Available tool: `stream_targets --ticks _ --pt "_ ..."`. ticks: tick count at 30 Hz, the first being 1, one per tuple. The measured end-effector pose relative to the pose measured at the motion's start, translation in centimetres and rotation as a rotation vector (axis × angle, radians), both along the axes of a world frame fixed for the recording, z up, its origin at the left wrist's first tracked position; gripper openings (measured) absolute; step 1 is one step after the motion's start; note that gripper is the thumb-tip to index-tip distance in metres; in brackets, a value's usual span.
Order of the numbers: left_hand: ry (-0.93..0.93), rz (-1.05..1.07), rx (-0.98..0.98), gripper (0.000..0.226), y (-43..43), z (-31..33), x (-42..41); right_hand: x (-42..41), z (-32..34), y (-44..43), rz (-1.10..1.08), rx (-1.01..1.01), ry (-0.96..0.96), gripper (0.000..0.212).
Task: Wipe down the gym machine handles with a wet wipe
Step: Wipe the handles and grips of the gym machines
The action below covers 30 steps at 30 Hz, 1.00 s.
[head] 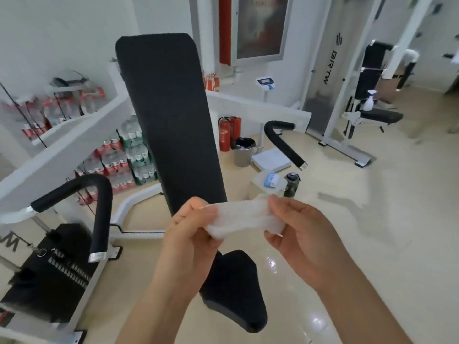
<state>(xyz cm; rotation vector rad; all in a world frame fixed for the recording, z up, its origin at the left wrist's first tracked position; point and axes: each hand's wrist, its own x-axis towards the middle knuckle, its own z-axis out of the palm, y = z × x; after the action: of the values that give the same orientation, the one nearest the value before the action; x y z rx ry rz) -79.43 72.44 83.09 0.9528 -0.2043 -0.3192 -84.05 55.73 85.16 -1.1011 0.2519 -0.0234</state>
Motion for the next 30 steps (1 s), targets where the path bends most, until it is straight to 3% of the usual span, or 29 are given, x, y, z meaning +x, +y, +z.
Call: stream_targets --ticks 2,5,7,12,17,19,21,22,23,25,28,30 --pt "0.002 -0.054 0.072 0.026 -4.6 -0.1 -0.5 -1.3 0.2 -4.4 -0.042 -0.034 -0.023 0.016" --pt "-0.111 -0.018 0.438 0.029 -12.6 -0.8 -1.3 -3.4 0.2 -12.6 -0.16 -0.331 -0.043 0.02" --pt "-0.173 -0.035 0.587 0.03 -16.2 -1.4 -1.5 -4.1 -0.1 -16.8 -0.223 -0.408 -0.029 0.017" --pt "-0.139 -0.174 0.607 0.022 -27.6 -1.8 -1.8 -5.2 -2.3 -28.5 -0.346 -0.232 0.106 0.007" --pt "-0.136 -0.197 0.604 0.013 -36.9 -1.3 -0.1 -5.3 -4.8 -37.4 -0.52 -0.414 0.197 0.017" --pt "-0.085 -0.213 0.575 0.016 -40.2 -1.1 1.2 -4.9 -5.6 -40.1 -0.566 -0.643 0.225 0.023" --pt "-0.044 -0.23 0.549 0.018 -43.7 -1.2 2.6 -4.1 -6.5 -42.8 -0.664 -1.293 0.261 0.03" --pt "-0.037 -0.24 0.54 0.018 -45.4 -1.4 3.5 -3.6 -6.7 -44.0 -0.693 -1.541 0.225 0.034" --pt "-0.037 -0.263 0.534 0.019 -47.2 -1.5 4.3 -2.8 -6.9 -45.2 -0.697 -1.648 0.153 0.035" --pt "-0.041 -0.333 0.517 0.022 -51.0 -1.5 6.2 -0.5 -6.8 -47.2 -0.568 -1.504 0.07 0.032" --pt "-0.023 -0.472 0.367 0.026 -57.0 -1.0 10.0 3.7 -6.1 -50.4 -0.235 -0.876 0.101 0.041" --pt "0.009 -0.531 0.249 0.027 -61.2 -0.5 13.3 7.1 -5.4 -53.2 -0.245 -0.758 0.115 0.042"
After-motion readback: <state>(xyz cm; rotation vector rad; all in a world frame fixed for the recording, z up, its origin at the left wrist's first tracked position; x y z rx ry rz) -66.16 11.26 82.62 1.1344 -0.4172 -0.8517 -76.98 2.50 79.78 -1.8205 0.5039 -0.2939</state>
